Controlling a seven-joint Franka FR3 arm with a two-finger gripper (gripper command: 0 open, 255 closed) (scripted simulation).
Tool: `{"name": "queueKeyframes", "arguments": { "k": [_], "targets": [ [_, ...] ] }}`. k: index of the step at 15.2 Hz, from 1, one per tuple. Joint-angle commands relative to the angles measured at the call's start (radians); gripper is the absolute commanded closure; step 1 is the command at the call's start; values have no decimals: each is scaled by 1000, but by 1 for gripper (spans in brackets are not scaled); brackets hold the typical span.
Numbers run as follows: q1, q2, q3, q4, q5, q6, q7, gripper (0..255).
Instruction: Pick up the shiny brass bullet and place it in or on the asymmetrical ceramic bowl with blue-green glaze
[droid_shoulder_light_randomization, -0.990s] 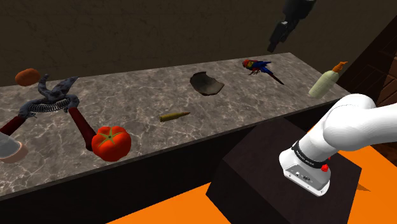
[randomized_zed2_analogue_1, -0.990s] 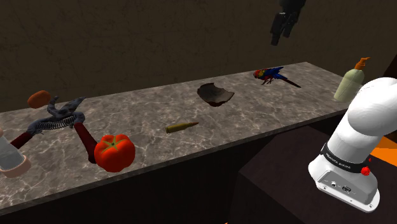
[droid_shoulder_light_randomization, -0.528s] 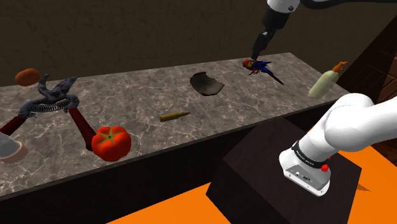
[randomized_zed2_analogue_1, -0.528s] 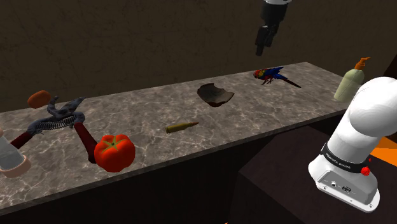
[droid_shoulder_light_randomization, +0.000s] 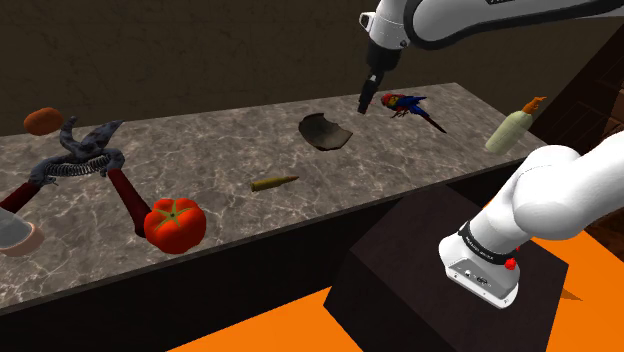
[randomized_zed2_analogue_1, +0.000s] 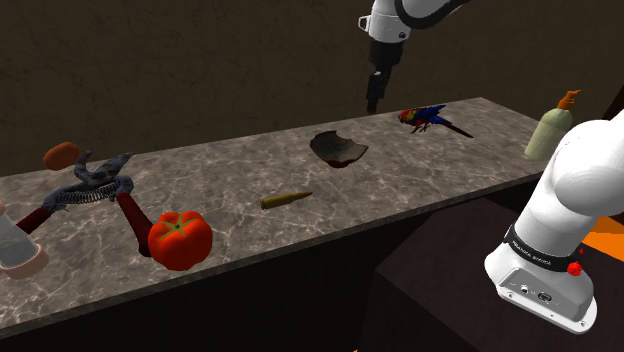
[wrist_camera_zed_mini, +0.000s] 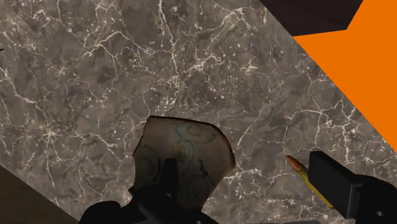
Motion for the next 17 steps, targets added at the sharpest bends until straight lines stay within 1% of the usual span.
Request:
{"name": "queueKeyframes", "arguments": {
  "k": [1,9,17],
  "targets": [
    [17,64,3,18,6,43,-36,0],
    [80,321,38,107,27,191,-158,0],
    [133,570,91,234,26,291,-267,0]
  ]
}}
